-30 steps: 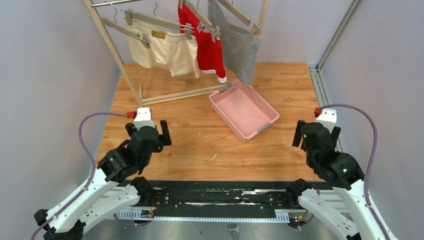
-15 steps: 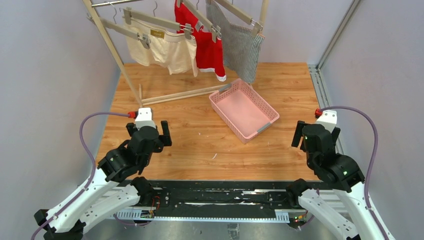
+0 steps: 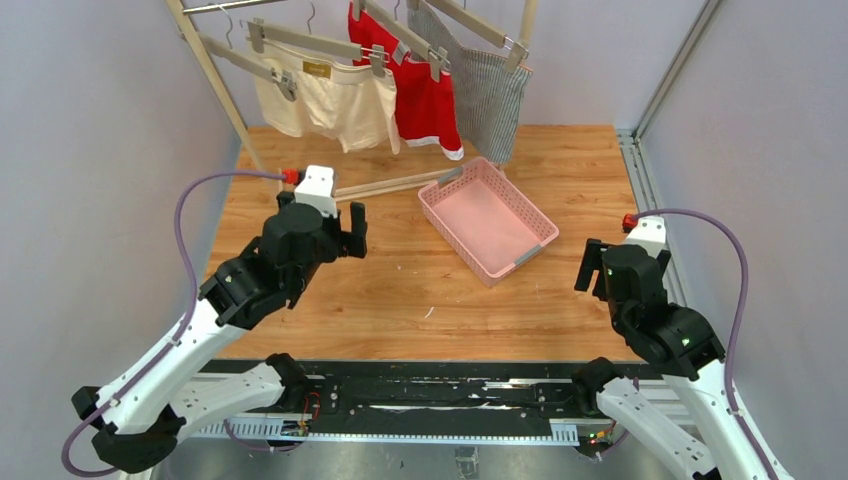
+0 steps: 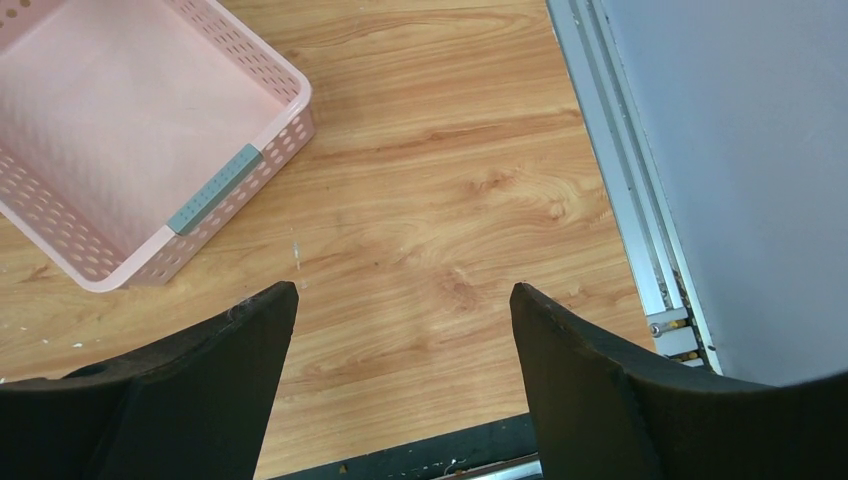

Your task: Remove the underwear clipped to the hanger

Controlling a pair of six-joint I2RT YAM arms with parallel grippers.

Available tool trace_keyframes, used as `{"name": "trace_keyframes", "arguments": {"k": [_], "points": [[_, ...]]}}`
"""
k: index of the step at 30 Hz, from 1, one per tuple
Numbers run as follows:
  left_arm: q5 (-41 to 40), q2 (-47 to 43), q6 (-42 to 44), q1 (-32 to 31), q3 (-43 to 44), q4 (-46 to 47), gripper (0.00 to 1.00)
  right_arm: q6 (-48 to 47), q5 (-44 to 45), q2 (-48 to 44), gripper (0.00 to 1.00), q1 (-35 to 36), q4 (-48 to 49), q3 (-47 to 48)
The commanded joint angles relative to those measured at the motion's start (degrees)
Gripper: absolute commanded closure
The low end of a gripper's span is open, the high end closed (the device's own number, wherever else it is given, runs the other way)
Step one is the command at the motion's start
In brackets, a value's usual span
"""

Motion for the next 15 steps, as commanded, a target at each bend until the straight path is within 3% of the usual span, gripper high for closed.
{"name": "trace_keyframes", "arguments": {"k": [1, 6, 11, 15], "points": [[2.0, 2.4, 8.4, -0.4, 9.5, 11.4, 0.02, -1.3, -2.7, 0.2, 0.20, -1.0, 2.1, -0.3], [-1.6, 10.4, 13.4, -0.4, 26.5, 17.6, 0.02, -2.6, -4.0, 0.4, 0.20, -0.9, 3.0, 0.2], [1.1, 22.8, 16.1, -0.4, 44.7, 17.6, 0.02, -3.1, -6.9, 1.1, 0.22, -0.9, 5.5, -1.2], [-2.1, 33.2, 18.0, -0.3, 59.6, 15.2, 0.02, -3.0, -9.3, 3.1, 0.24, -1.0, 6.1, -1.2]]}}
